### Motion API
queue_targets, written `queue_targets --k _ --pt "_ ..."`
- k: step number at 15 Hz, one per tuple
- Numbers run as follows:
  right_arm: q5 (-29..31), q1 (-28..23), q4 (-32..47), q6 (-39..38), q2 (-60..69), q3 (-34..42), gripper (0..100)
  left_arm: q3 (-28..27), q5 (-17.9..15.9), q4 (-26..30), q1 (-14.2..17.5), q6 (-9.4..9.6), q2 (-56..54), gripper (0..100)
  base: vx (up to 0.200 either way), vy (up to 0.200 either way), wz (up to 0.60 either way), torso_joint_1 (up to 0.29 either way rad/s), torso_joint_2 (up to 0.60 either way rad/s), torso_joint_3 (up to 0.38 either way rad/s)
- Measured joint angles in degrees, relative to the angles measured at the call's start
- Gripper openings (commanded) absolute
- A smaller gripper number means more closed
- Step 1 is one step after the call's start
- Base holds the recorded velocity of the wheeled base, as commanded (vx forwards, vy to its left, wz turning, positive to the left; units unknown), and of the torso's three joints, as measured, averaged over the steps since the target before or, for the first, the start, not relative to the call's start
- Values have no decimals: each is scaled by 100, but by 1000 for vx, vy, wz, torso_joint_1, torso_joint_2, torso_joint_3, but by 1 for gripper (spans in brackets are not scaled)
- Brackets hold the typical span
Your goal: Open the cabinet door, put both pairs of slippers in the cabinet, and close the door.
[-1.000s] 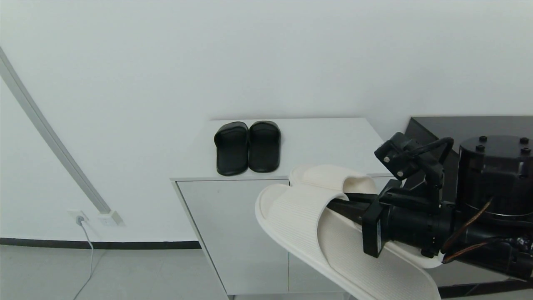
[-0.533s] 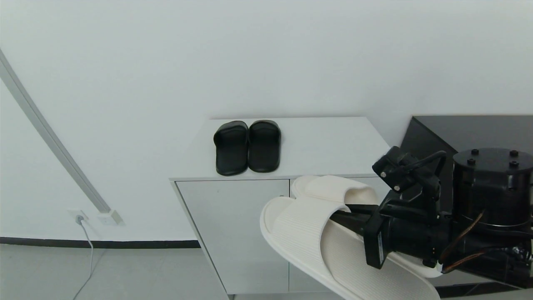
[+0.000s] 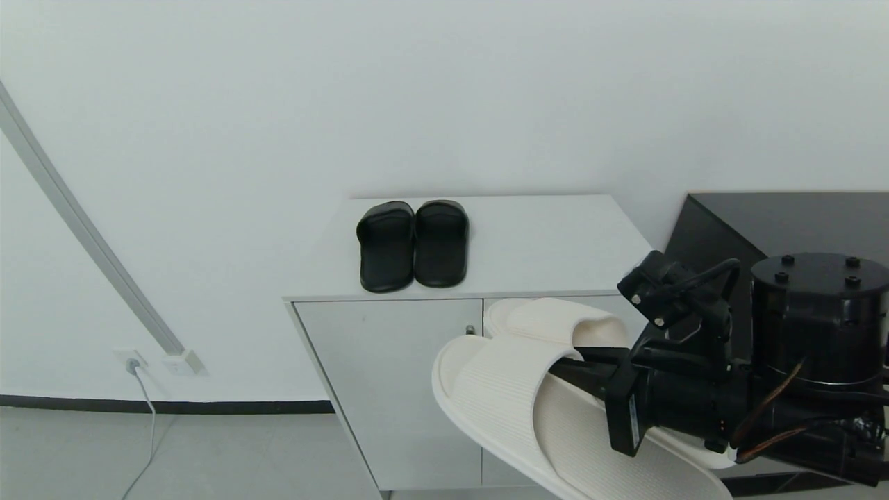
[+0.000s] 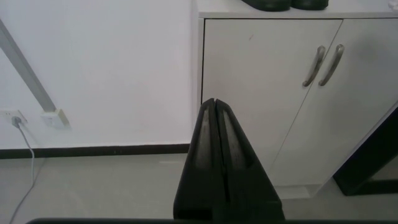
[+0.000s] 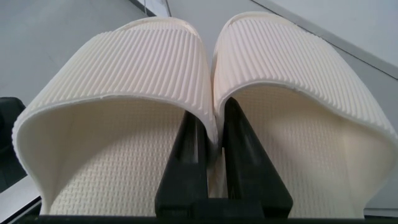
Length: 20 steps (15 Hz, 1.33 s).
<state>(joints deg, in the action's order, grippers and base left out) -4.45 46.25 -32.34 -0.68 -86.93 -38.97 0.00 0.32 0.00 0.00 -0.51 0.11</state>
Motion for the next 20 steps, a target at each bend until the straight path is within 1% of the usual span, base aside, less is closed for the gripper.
queue_targets --k 4,10,18,19,20 --pt "0 18 0 6 2 13 0 0 -5 0 0 0 0 0 0 0 0 -171 431 243" --pt "-1 24 0 9 2 24 0 0 -7 0 0 0 0 0 0 0 0 -208 518 314" --pt "7 22 -6 6 2 72 0 0 12 0 0 18 0 0 0 0 0 -168 491 325" --pt "7 22 -6 11 2 74 0 0 4 5 0 20 0 100 0 0 0 -115 471 334" --pt "7 22 -6 61 2 74 0 0 4 2 0 16 0 100 0 0 0 -119 461 320"
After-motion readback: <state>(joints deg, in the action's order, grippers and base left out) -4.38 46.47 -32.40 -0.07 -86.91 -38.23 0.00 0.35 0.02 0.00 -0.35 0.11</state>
